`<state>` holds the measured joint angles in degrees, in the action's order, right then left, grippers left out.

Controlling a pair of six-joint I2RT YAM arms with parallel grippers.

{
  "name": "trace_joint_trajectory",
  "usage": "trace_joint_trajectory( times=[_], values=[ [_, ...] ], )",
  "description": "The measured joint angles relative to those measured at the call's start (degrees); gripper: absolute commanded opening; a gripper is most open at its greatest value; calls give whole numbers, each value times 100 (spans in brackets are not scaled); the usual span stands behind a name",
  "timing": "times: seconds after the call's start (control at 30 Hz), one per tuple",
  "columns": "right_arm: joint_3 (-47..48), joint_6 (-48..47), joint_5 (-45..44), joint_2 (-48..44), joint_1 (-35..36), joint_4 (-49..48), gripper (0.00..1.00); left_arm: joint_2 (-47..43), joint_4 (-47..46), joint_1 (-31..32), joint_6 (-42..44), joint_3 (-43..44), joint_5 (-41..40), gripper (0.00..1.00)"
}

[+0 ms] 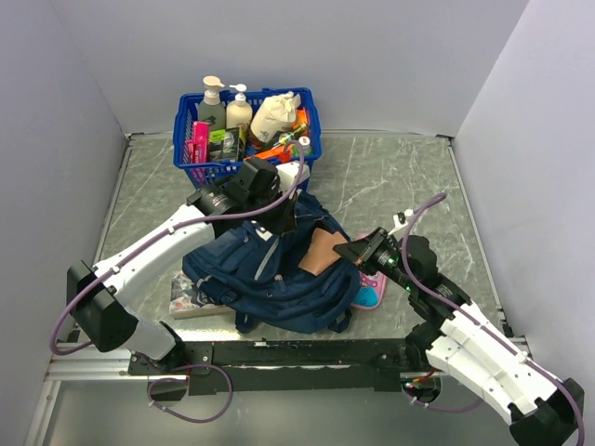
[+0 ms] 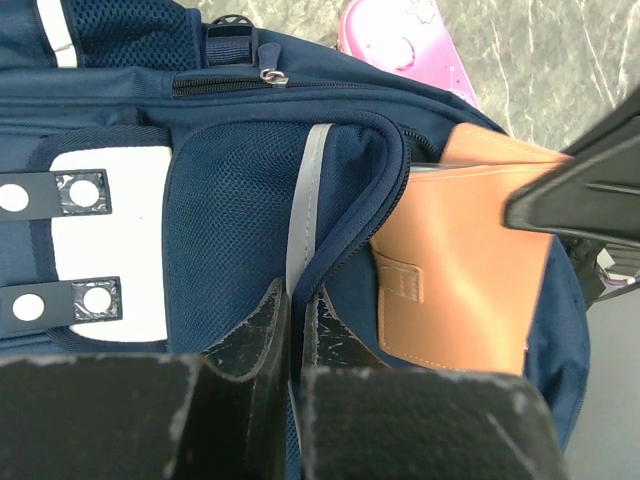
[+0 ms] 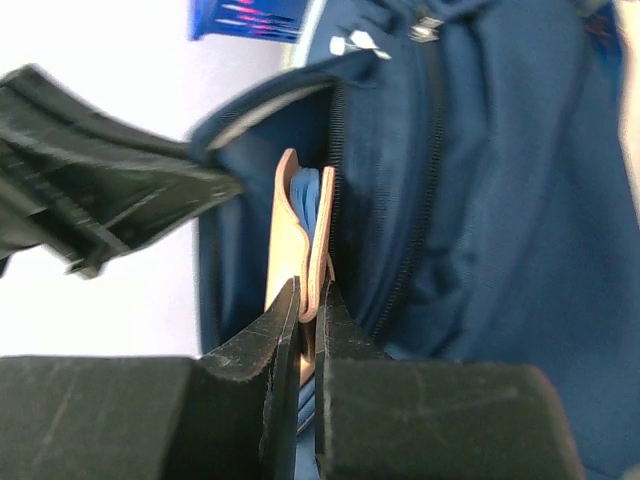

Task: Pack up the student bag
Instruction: Place the personal item in the student bag.

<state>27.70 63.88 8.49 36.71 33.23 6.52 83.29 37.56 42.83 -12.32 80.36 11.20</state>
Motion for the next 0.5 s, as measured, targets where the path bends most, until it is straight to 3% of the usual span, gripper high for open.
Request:
trace_joint_trajectory(
  times=[0.27, 0.5],
  values=[
    [4, 254, 96, 479, 39, 114, 8, 4, 61, -7, -2, 0, 234, 1],
    [490, 227, 190, 1668, 247, -385, 8, 9, 90, -46, 20, 0, 909, 1]
  ],
)
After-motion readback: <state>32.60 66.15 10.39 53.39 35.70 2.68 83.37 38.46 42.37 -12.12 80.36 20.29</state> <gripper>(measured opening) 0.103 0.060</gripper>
